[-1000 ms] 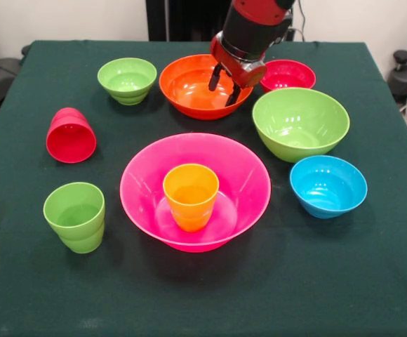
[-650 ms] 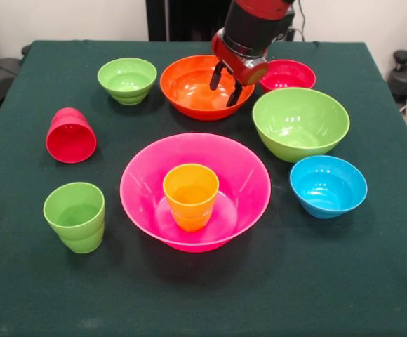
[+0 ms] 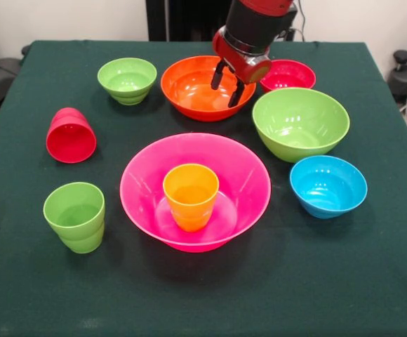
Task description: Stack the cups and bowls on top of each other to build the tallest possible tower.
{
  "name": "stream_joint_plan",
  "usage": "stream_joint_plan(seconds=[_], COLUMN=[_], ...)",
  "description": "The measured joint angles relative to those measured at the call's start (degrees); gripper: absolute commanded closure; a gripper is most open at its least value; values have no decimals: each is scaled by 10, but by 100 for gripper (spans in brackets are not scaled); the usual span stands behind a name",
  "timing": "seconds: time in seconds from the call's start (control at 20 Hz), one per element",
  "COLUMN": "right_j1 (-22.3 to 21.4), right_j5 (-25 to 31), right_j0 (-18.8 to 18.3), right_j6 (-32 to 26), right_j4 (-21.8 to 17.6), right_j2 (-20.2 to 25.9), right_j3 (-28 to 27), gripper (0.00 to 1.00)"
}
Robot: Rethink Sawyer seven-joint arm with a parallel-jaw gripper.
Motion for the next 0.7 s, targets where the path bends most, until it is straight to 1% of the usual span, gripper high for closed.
stream_joint_plan(seconds=[0.45,0.7], right_j1=[-8,-15], right_j5=[4,29], right_j0=[1,6], right_j6=[0,0], right_j4=[0,0], right_j2=[0,0], right_j3=[0,0], gripper=[0,0])
